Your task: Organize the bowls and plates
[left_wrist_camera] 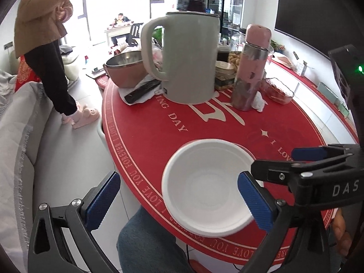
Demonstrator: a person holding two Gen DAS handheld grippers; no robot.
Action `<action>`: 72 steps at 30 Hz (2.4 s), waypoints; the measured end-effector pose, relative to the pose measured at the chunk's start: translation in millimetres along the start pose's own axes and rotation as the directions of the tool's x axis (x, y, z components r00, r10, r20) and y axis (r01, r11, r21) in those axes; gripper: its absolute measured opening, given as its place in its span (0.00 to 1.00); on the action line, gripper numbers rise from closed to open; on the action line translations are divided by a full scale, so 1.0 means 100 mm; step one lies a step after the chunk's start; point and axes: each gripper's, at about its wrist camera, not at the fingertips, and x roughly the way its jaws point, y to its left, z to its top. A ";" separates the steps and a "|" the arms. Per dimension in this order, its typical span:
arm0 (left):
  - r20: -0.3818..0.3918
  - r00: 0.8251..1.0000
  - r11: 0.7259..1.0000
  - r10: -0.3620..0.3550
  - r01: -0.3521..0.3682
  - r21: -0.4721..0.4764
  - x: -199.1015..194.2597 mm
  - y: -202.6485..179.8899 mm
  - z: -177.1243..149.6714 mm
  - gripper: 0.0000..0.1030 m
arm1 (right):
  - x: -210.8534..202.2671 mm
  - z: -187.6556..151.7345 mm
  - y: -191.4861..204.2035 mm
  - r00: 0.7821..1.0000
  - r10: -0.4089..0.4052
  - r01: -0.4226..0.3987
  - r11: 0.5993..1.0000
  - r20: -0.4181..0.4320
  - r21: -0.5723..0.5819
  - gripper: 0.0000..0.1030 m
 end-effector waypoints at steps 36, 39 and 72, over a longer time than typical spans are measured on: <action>-0.081 0.996 0.999 0.039 -0.038 0.009 0.05 -0.10 -0.13 1.00 | 0.10 -0.14 -0.01 0.999 -0.015 0.015 1.000 -0.048 -0.007 1.00; -0.084 0.995 0.999 0.049 -0.048 0.015 0.05 -0.11 -0.13 1.00 | 0.08 -0.15 -0.03 0.999 -0.017 0.016 1.000 -0.045 -0.005 1.00; -0.083 0.990 0.994 0.113 -0.112 0.020 0.00 -0.12 -0.10 1.00 | -0.05 -0.14 -0.09 0.998 -0.043 0.044 0.999 -0.050 0.008 1.00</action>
